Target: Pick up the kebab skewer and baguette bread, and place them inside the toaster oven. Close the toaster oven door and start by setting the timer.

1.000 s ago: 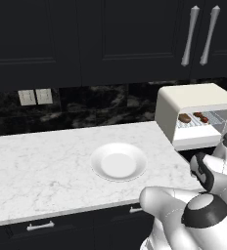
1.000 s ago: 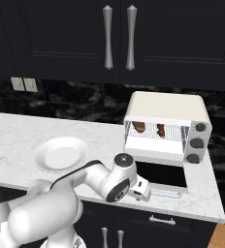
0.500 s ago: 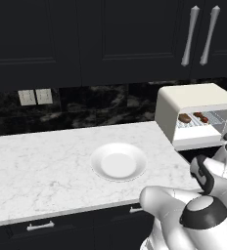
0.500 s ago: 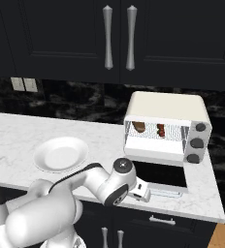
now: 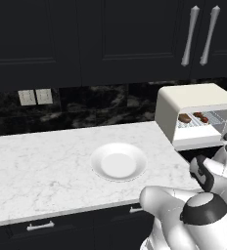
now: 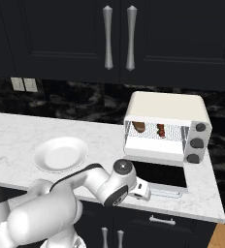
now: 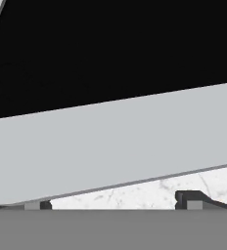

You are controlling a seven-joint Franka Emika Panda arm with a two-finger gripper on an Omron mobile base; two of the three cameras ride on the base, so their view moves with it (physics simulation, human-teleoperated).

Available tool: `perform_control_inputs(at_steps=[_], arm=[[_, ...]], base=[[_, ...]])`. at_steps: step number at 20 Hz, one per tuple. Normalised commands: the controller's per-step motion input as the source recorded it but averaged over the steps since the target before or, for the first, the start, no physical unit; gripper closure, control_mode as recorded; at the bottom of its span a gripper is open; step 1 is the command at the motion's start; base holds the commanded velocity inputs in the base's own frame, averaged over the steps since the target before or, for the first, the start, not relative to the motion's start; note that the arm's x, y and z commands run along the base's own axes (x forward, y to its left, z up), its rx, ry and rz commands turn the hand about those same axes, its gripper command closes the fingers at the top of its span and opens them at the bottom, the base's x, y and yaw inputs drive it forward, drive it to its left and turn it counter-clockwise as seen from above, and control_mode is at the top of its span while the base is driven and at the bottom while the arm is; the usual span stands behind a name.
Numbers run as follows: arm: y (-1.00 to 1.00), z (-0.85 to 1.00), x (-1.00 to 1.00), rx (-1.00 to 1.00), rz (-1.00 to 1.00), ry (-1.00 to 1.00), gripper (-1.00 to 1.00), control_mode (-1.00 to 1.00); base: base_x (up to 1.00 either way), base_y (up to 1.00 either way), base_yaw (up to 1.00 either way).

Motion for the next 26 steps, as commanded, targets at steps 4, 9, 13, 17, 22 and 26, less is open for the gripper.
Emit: perform_control_inputs(at_steps=[4, 9, 13, 17, 22, 26], arm=[[0.01, 0.0, 0.22, 0.0, 0.01, -0.04, -1.0, -1.0], [0.01, 0.0, 0.23, 0.0, 0.01, -0.04, -1.0, -1.0], [0.0, 0.01, 0.19, 0.0, 0.0, -0.07, -1.0, -1.0], [0.01, 0.24, 0.17, 0.0, 0.0, -0.01, -1.0, -1.0], [0.0, 0.33, 0.31, 0.0, 0.0, 0.0, -1.0, -1.0], [0.0, 0.38, 0.33, 0.0, 0.0, 0.0, -1.0, -1.0]], base=[[0.0, 0.0, 0.0], [0.0, 0.0, 0.0], [0.0, 0.0, 0.0], [0.0, 0.0, 0.0], [0.0, 0.0, 0.0], [0.0, 0.0, 0.0]])
